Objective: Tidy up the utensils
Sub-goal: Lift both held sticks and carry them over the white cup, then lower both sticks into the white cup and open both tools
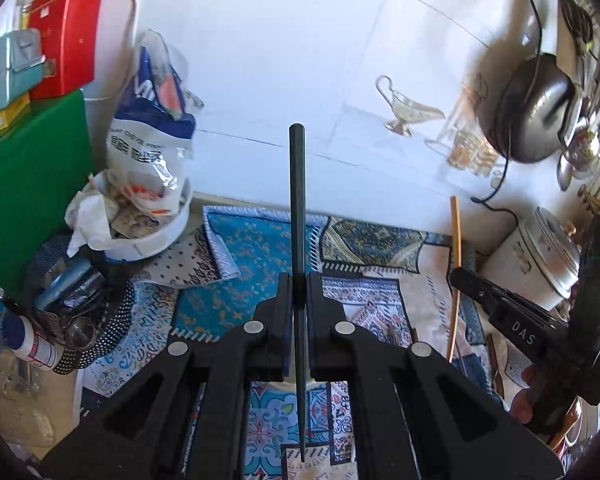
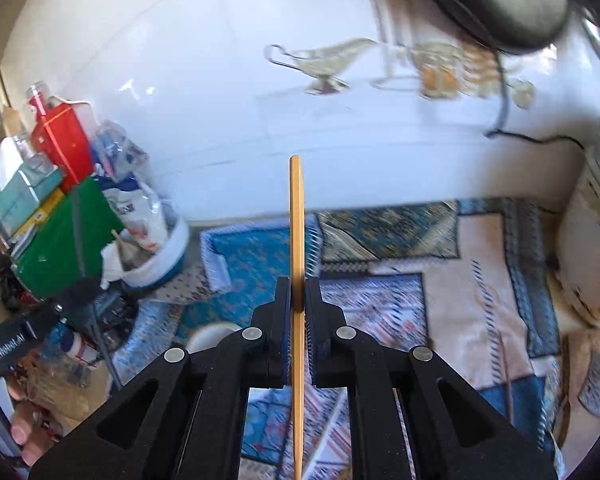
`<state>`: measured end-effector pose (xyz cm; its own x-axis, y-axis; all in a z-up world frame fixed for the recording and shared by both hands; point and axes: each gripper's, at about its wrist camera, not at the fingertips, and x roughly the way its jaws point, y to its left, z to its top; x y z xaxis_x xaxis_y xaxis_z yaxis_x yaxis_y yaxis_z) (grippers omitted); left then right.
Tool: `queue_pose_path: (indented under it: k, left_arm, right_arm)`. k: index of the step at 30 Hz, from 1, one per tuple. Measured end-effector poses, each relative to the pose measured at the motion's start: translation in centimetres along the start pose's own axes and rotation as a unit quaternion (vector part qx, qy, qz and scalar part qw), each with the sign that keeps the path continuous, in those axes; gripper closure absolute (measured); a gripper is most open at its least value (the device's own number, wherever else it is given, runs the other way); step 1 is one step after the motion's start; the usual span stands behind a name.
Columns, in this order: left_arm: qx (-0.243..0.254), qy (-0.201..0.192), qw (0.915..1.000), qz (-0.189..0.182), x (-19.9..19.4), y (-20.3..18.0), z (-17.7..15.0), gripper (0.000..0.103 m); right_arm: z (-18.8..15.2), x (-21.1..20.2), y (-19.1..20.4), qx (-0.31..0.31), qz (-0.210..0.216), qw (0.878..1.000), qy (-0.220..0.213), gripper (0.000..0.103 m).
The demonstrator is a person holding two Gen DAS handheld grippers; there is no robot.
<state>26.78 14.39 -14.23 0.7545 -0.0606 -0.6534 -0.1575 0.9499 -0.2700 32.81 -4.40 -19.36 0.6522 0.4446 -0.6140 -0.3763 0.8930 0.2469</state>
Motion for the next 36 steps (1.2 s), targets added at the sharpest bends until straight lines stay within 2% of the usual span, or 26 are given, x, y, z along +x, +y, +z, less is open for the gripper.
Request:
queue_pose_path:
  k: [5, 13, 18, 22, 28, 36]
  left_arm:
    - [-0.021, -0.012, 0.9997, 0.001, 0.7, 1.6, 1.0, 0.099]
    - [-0.039, -0.026, 0.9989, -0.001, 3.7, 3.0, 2.5, 0.099]
    - [-0.046, -0.043, 0.9980, 0.006, 5.9, 3.6, 2.6, 0.099]
    - [-0.055, -0.056, 0.9968, 0.016, 7.5, 4.0, 2.3, 0.099]
    - [-0.044, -0.061, 0.9969, 0.024, 8.9, 3.8, 1.1, 0.099]
    - [-0.018, 0.003, 0.9996, 0.023, 10.4, 3.4, -1.4, 0.099]
  right_arm:
    - [1.9, 1.9, 3.1, -0.021, 0.024, 0.999, -0.016, 0.097]
    - [4.0, 4.9, 5.9, -0.038, 0.036, 0.998, -0.044, 0.097]
    - [4.0, 6.7, 6.6, -0.038, 0.035, 0.997, -0.065, 0.097]
    - [3.4, 8.1, 5.7, -0.031, 0.029, 0.997, -0.068, 0.097]
    - [1.9, 9.9, 4.0, -0.010, 0.034, 0.999, -0.040, 0.097]
    - [-0.4, 9.8, 3.6, -0.021, 0.036, 0.999, 0.019, 0.097]
